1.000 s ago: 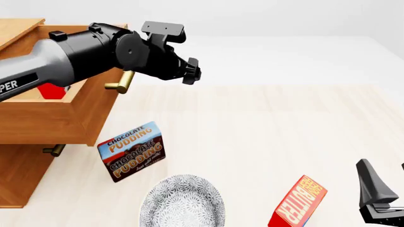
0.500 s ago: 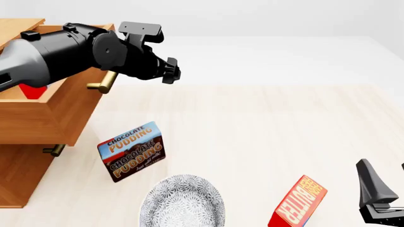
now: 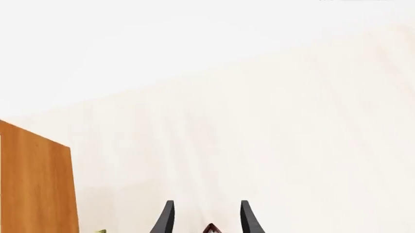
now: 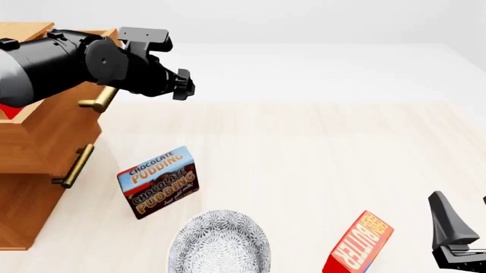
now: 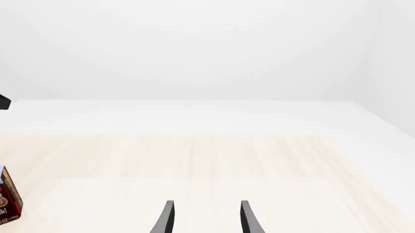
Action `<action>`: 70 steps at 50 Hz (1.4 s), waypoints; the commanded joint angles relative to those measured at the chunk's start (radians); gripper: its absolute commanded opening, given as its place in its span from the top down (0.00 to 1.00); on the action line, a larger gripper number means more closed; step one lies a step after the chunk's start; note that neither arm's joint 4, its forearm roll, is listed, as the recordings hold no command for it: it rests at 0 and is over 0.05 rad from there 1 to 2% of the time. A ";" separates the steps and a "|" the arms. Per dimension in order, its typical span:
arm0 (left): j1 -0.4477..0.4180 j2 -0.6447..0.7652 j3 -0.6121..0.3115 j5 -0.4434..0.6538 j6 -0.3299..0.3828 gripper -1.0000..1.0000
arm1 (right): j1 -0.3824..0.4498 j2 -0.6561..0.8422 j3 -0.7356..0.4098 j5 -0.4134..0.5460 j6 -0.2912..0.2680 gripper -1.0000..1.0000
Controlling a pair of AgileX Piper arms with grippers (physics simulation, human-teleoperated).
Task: Put the butter at the front in the top drawer of the cabinet and close it.
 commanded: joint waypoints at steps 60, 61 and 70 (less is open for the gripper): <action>0.266 -0.148 0.151 0.040 0.048 0.00 | 0.000 0.000 0.000 0.000 0.000 0.00; 0.266 -0.155 0.149 0.043 0.038 0.00 | 0.000 0.000 0.000 0.000 0.000 0.00; 0.291 -0.141 0.142 0.044 0.046 0.00 | 0.000 0.000 0.000 0.000 0.000 0.00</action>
